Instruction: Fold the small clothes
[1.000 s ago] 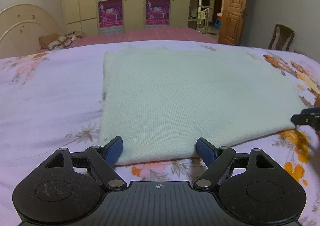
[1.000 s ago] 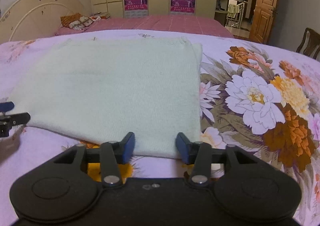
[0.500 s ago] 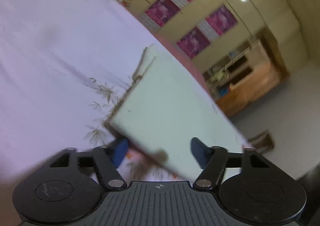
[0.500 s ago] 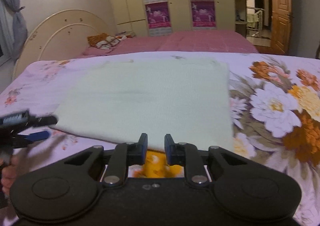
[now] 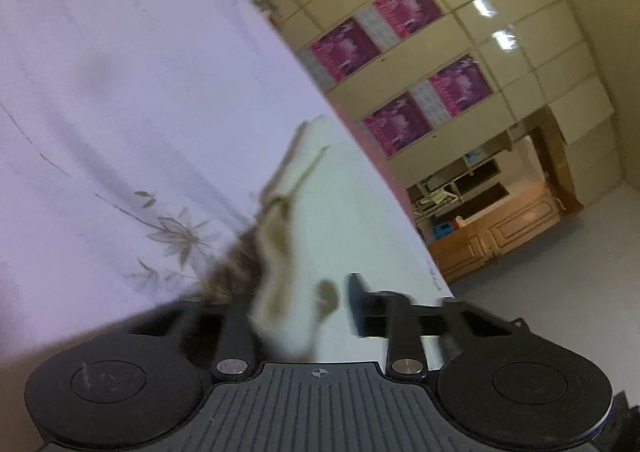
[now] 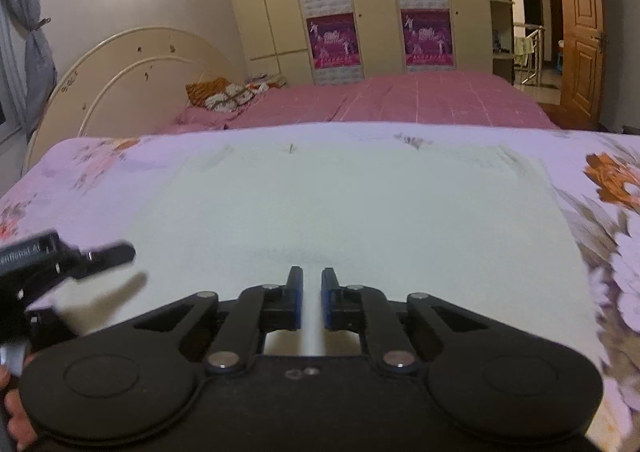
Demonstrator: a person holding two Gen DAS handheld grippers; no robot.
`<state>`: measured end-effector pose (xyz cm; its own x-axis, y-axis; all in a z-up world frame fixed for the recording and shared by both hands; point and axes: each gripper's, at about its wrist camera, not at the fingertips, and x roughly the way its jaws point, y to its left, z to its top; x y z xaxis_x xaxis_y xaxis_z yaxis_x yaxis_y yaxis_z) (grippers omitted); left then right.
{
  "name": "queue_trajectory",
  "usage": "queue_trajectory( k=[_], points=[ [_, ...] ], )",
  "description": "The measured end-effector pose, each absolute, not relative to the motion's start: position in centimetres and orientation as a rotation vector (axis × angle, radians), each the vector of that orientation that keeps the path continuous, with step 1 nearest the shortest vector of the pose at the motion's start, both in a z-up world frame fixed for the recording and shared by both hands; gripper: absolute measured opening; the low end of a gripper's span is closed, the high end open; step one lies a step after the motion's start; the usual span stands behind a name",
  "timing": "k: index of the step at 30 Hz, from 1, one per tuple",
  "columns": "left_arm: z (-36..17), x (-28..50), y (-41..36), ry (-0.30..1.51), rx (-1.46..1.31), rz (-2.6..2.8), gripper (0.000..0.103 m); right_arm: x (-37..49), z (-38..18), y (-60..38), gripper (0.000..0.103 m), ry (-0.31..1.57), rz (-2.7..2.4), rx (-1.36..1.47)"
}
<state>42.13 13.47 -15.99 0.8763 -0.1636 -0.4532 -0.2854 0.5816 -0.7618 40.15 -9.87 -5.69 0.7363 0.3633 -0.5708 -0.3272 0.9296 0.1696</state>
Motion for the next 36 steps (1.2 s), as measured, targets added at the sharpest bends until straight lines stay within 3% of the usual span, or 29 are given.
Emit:
queue_trajectory(
  k=[11, 17, 25, 30, 31, 33, 36],
  points=[
    [-16.6, 44.2, 13.2, 0.507, -0.934, 0.041, 0.007, 41.6, -7.3, -8.8, 0.002, 0.652, 0.349, -0.032],
    [-10.9, 44.3, 11.3, 0.49, -0.742, -0.039, 0.007, 41.6, -7.4, -9.0, 0.0, 0.653, 0.343, -0.003],
    [-3.4, 50.0, 0.6, 0.573, -0.391, -0.292, 0.007, 42.7, -7.2, -14.0, 0.0, 0.74, 0.354, 0.35],
    [-5.2, 52.9, -7.0, 0.71, -0.287, -0.396, 0.008, 39.8, -5.8, -23.8, 0.019, 0.619, 0.181, 0.604],
    [-6.1, 53.1, -8.5, 0.747, -0.276, -0.414, 0.009, 39.3, -5.8, -25.7, 0.028, 0.606, 0.166, 0.649],
    [-7.0, 53.0, -10.9, 0.796, -0.259, -0.473, 0.043, 38.4, -5.9, -29.0, 0.04, 0.6, 0.142, 0.72],
    [-5.1, 50.8, -10.2, 0.677, -0.304, -0.55, 0.051, 37.5, -5.7, -32.5, 0.045, 0.582, 0.13, 0.778]
  ],
)
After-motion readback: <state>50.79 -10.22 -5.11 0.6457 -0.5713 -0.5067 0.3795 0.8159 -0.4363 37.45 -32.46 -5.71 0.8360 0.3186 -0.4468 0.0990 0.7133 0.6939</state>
